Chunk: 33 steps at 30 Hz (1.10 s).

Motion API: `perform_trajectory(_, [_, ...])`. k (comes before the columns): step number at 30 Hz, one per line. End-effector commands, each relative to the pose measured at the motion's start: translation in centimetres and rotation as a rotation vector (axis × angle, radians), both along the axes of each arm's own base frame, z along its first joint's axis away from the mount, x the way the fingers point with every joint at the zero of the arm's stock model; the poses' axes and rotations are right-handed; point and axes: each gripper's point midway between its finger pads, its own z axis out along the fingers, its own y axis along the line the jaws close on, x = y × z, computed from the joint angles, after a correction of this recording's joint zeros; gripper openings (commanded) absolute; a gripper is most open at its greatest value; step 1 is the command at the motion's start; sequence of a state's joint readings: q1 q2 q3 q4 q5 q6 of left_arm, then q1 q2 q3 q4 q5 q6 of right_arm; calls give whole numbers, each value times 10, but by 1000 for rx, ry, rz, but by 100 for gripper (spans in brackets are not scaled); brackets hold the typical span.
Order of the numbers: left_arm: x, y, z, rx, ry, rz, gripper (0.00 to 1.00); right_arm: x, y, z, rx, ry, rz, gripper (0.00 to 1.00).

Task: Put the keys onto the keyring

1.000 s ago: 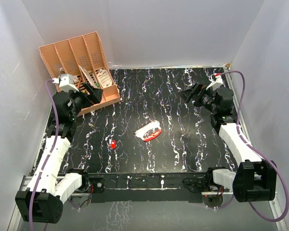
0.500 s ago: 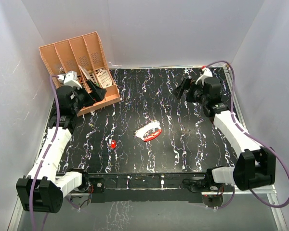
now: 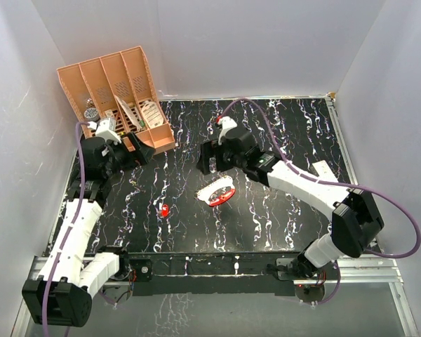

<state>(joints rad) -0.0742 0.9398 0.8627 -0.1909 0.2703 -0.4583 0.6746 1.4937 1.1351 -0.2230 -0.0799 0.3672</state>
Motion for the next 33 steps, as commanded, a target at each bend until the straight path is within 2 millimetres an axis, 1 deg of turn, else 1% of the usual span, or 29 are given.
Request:
perform_trajectory(1, [-33, -16, -26, -67, 79, -88, 82, -12, 20, 24, 22, -88, 32, 95])
perform_trajectory(3, [-45, -17, -40, -79, 121, -84, 80, -19, 23, 20, 24, -78, 54, 93])
perform_trajectory(5, [-56, -20, -53, -100, 157, -96, 76, -21, 26, 18, 29, -80, 69, 92])
perform_trajectory(10, [-75, -29, -79, -141, 246, -114, 65, -14, 26, 11, -7, -91, 59, 91])
perform_trajectory(13, [-82, -34, -96, -101, 302, -119, 62, -12, 24, 8, -17, -93, 46, 91])
perform_trajectory(15, [-85, -41, -108, -65, 345, -128, 62, -12, 23, 6, -15, -91, 40, 91])
perform_trajectory(16, [-84, -46, -111, -54, 358, -130, 64, -12, 22, 6, -12, -93, 36, 91])
perform_trajectory(21, [-68, -62, -117, 30, 384, -101, 69, -12, 23, 5, -11, -91, 35, 91])
perform_trajectory(23, [-62, -67, -118, 59, 381, -86, 72, -15, 28, 2, -19, -80, 75, 88])
perform_trajectory(26, [-52, -71, -106, 71, 340, -41, 82, -35, 45, -6, -20, -73, 190, 78])
perform_trajectory(27, [-47, -66, -100, 81, 320, -9, 84, -44, 53, -10, -26, -78, 228, 74])
perform_trajectory(29, [-36, -47, -86, 122, 273, 101, 91, -64, 70, -16, -37, -92, 305, 68])
perform_trajectory(31, [-26, -32, -70, 160, 227, 184, 96, -82, 83, -24, -48, -107, 369, 63])
perform_trajectory(33, [-19, -21, -58, 195, 208, 242, 99, -95, 93, -29, -59, -128, 417, 58])
